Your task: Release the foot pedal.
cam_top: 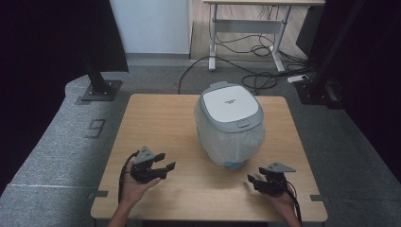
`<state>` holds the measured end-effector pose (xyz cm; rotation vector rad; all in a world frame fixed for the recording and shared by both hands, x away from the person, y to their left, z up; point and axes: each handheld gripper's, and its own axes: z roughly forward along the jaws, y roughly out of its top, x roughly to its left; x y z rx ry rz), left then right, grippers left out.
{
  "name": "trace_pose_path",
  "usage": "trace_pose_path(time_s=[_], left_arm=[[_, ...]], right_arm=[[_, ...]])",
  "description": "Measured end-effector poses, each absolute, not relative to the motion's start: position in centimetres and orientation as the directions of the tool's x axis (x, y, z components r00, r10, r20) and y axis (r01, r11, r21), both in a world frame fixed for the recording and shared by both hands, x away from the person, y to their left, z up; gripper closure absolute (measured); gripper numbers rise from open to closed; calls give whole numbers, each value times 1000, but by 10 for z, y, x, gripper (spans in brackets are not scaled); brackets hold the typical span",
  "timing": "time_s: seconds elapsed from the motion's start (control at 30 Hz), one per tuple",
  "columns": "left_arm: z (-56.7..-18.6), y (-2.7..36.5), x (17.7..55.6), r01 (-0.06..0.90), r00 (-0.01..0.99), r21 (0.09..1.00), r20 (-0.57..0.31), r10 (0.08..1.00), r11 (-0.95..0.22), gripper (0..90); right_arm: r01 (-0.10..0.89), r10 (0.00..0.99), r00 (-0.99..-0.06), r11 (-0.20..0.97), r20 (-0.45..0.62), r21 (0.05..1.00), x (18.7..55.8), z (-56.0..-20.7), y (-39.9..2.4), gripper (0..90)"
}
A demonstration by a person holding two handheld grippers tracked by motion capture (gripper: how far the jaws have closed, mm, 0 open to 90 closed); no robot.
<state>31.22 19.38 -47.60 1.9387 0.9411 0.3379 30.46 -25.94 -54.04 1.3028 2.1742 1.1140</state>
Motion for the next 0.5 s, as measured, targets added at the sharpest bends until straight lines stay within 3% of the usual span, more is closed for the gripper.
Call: trace_pose_path(time_s=[0.5], left_arm=[[-492,200,315,505,659,810,-138,739,-299,394]], right_arm=[[589,876,-478,257,73,766,308,-544,-262,345]])
